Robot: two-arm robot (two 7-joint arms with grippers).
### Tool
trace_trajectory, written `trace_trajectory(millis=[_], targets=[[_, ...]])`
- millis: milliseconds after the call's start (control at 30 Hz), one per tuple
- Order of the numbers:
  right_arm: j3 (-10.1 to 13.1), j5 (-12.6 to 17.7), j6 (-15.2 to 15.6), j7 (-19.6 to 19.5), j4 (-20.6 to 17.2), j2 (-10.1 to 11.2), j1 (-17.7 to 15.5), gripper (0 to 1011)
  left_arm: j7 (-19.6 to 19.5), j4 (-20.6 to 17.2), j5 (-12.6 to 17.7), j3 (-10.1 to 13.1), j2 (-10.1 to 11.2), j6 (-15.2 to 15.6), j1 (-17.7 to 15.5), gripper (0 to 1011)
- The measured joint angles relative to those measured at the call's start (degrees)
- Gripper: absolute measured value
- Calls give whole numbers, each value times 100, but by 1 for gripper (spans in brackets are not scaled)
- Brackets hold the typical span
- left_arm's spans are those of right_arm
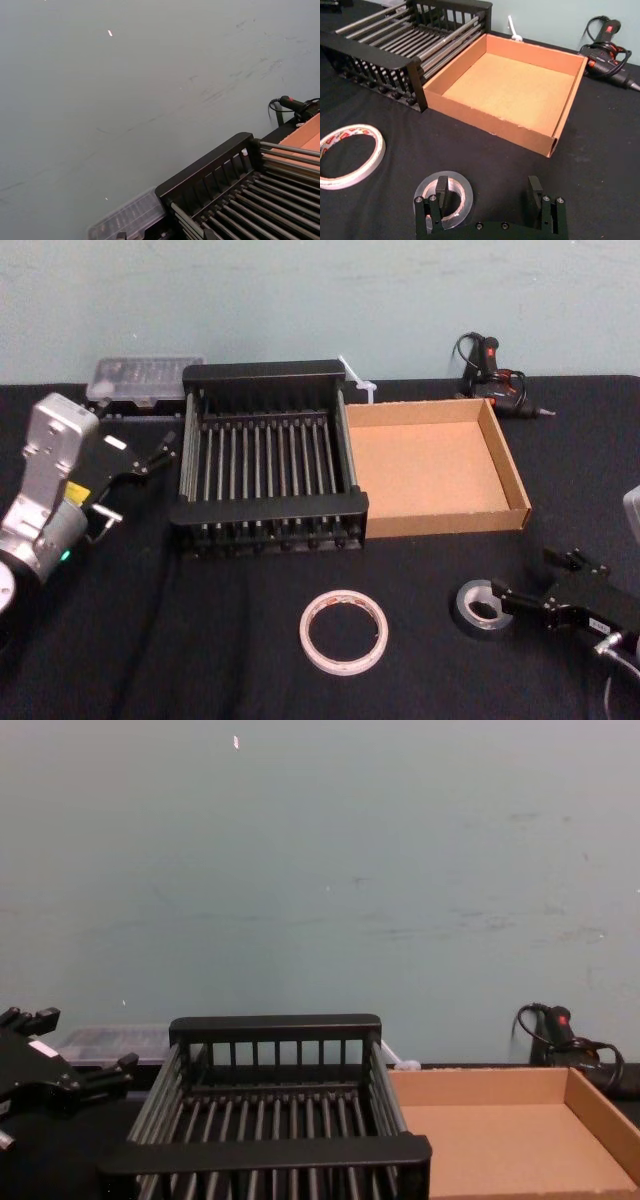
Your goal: Pick up the white tape and place it into the black box , Pick up the silver tape and place it into the brown box.
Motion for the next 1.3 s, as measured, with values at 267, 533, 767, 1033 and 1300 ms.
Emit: trace_trajectory(millis=[267,533,767,1033,1300], targets=[[-53,-176,48,81,149,-95,77,1000,0,0,0,0,0,0,0,1001],[-72,-357,79,155,269,-193,153,1000,0,0,0,0,0,0,0,1001],[-74,-466,105,208,328,-267,195,1000,0,0,0,0,0,0,0,1001],[-91,-567,143,259,372,-331,249,1000,0,0,0,0,0,0,0,1001],[-113,-615,160,301,406,-351,287,1000,0,0,0,0,0,0,0,1001]])
